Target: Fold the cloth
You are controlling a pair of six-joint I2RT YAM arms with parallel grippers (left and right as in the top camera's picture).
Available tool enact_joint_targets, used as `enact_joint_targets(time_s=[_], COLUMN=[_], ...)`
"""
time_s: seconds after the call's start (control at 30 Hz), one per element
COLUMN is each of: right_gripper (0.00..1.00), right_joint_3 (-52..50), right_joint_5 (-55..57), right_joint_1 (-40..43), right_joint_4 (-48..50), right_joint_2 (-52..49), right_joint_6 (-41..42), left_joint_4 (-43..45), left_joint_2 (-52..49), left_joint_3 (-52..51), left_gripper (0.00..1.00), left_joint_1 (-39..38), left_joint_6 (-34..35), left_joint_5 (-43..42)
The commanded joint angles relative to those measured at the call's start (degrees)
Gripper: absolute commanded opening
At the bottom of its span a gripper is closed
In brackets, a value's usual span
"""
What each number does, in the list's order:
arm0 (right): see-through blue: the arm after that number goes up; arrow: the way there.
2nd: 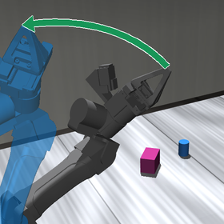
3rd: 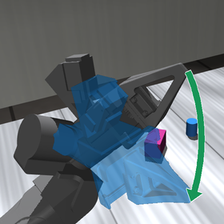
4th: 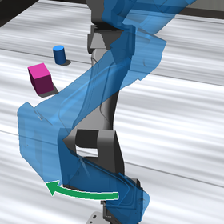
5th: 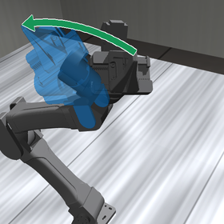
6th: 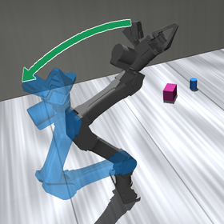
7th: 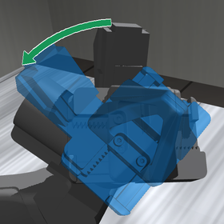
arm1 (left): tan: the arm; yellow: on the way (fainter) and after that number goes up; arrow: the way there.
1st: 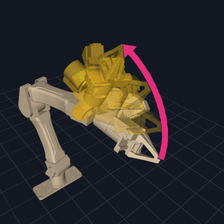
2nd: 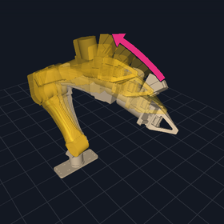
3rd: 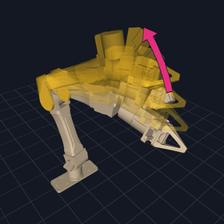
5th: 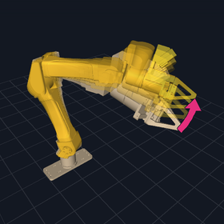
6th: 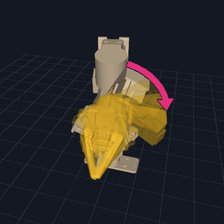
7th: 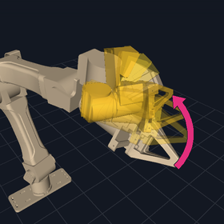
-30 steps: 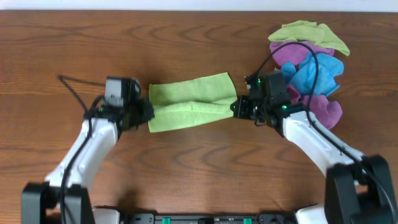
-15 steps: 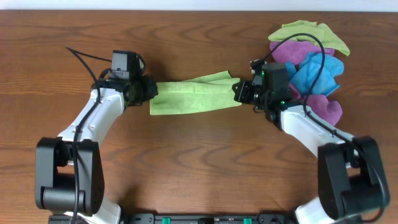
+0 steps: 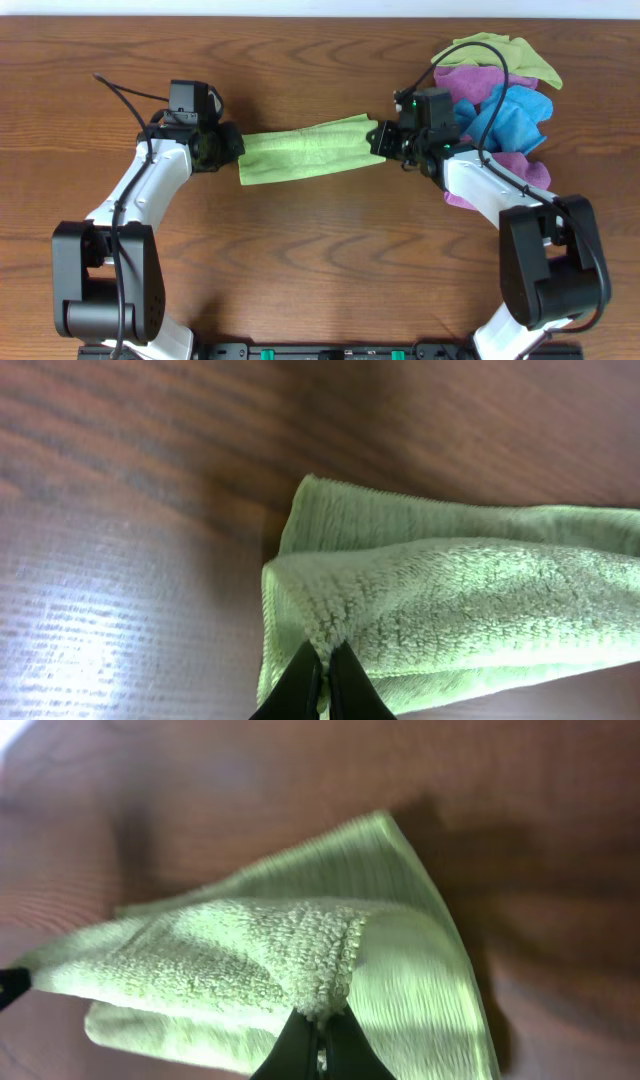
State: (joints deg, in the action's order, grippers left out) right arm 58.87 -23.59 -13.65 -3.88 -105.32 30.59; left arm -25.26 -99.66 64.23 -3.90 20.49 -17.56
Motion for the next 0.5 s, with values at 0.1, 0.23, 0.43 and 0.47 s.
enact_joint_targets(time_s=[0.1,0.23,0.43,0.47], right_gripper=[0.01,0.01,0.01,0.01], right_joint_3=[0.6,0.6,0.6,0.6], right_joint_5=[-0.4,0.3,2.9,3.5], right_joint_1=[0.5,1.0,1.3,1.4], right_joint_4=[-2.8,-2.1,-1.9,-1.6], right_joint_2=[-0.5,-0.5,-0.5,-0.5], right_joint_6=[0.2,0.3,0.2,0.2], left_joint_4=[-1.9,-1.9,-1.9,-1.7], left_joint_2=[-0.4,-0.9,-4.8,-5.2], left_joint_3=[1.2,1.1,1.1,1.1], left_gripper=[0.06,0.06,0.06,0.06], left_joint_1=[0.1,-0.4,-2.7,-2.8], left_joint_6=[-1.9,-1.9,-1.6,-1.6], left_joint_5=[1.0,1.0,1.0,1.0])
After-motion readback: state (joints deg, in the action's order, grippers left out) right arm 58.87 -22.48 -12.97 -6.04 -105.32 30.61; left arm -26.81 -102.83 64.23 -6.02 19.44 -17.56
